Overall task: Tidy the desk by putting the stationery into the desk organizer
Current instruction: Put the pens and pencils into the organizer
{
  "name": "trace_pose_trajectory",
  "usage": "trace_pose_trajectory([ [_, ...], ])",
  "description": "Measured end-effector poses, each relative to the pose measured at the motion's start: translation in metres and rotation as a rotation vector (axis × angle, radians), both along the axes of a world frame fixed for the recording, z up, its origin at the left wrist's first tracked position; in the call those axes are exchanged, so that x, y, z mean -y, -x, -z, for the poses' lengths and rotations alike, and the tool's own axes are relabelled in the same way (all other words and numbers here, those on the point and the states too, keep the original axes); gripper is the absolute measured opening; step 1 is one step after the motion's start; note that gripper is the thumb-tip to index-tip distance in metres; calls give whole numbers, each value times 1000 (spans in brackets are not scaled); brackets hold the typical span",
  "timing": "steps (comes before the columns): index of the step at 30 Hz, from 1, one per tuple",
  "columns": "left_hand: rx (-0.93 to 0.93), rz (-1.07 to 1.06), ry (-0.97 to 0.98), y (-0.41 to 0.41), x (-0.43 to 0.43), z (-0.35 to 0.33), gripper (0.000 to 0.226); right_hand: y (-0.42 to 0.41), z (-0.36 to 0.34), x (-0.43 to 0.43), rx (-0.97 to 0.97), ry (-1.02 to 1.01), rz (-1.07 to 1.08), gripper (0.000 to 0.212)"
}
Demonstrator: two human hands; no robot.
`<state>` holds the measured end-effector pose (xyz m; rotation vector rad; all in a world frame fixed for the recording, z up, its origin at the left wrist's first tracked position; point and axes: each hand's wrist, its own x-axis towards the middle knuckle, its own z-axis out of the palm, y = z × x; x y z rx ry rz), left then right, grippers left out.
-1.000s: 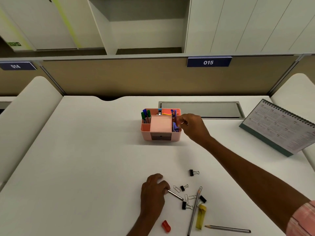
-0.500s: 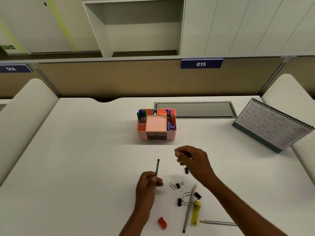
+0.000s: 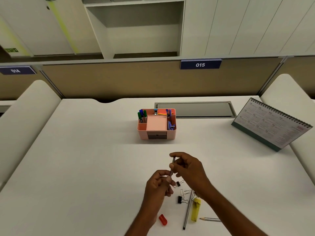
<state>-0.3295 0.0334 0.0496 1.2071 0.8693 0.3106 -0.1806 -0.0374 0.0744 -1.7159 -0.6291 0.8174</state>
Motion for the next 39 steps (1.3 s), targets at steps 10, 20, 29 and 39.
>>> trace_pose_trajectory([
  [10,214,-383,170,1,-29,-16,20,2,9,21,-473,-57,163,17],
  [20,98,-493,-301,-13,-83,-34,14,-25,61,73,274,504,157,14],
  [29,-142,-507,-929,-40,-165,-51,15,-11,91,64,630,959,-22,45],
  [39,-349,-307,-1084,-76,-236,-47,14,-8,90,57,622,982,1,39],
])
